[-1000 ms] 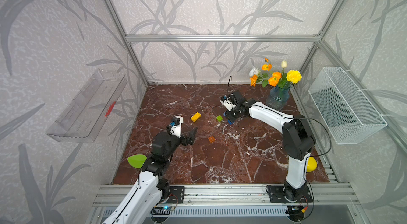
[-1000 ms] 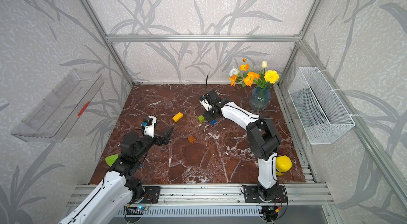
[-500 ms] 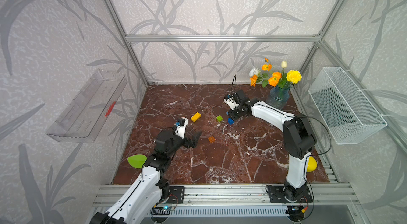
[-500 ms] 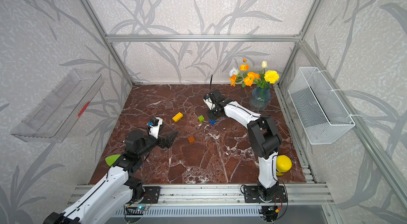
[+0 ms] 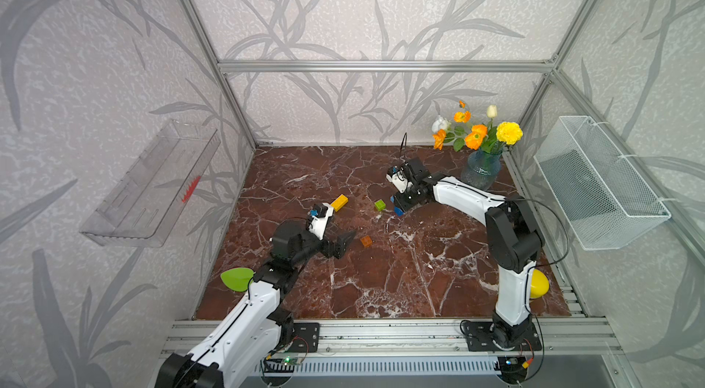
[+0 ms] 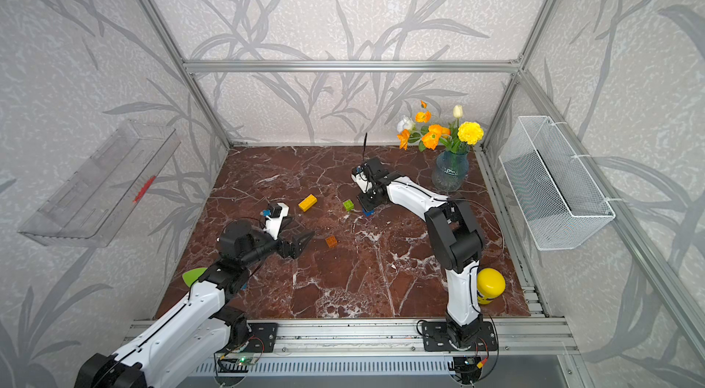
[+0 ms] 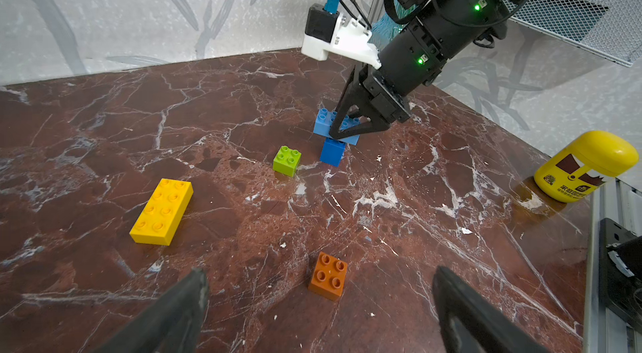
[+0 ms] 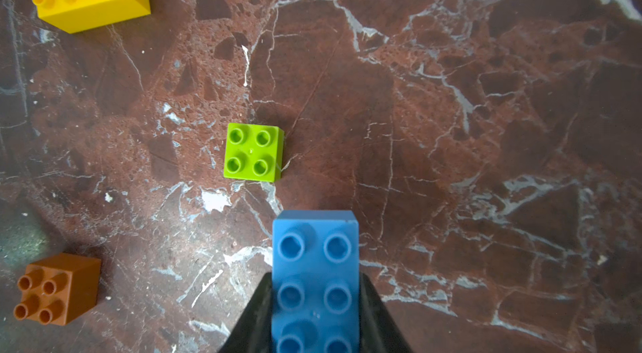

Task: Assemble the letter f with lego
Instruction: Assemble the lego brick with the lego brick.

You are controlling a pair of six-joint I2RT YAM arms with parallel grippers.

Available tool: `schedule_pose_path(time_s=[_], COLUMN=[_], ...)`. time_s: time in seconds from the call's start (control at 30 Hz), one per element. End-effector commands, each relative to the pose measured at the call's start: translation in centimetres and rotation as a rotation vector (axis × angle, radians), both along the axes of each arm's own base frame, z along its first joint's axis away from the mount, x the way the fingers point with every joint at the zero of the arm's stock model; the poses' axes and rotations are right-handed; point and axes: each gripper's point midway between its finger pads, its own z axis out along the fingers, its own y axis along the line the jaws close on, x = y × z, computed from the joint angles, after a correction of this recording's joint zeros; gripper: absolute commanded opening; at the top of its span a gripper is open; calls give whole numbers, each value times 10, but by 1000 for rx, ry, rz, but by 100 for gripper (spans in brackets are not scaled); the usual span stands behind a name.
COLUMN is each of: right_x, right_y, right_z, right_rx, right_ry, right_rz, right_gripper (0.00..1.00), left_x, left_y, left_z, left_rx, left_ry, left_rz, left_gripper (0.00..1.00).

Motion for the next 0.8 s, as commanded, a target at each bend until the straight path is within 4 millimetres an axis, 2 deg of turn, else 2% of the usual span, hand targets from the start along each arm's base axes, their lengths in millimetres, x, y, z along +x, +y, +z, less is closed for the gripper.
schedule_pose_path(time_s=[0.0,0.77], right_x=[-1,-2], right_y=[-3,-8], right_z=[-12,-17], right_rx=[-9,-6], right_ry=[26,40], right_rz=[-7,-20], right_gripper=[24,24], left_x=[2,4], left_y=[-5,-4], left_z=[19,17], left_rx=[-8,-1], left_ry=[-56,-53], left_rz=[-25,-12], left_gripper=[99,99])
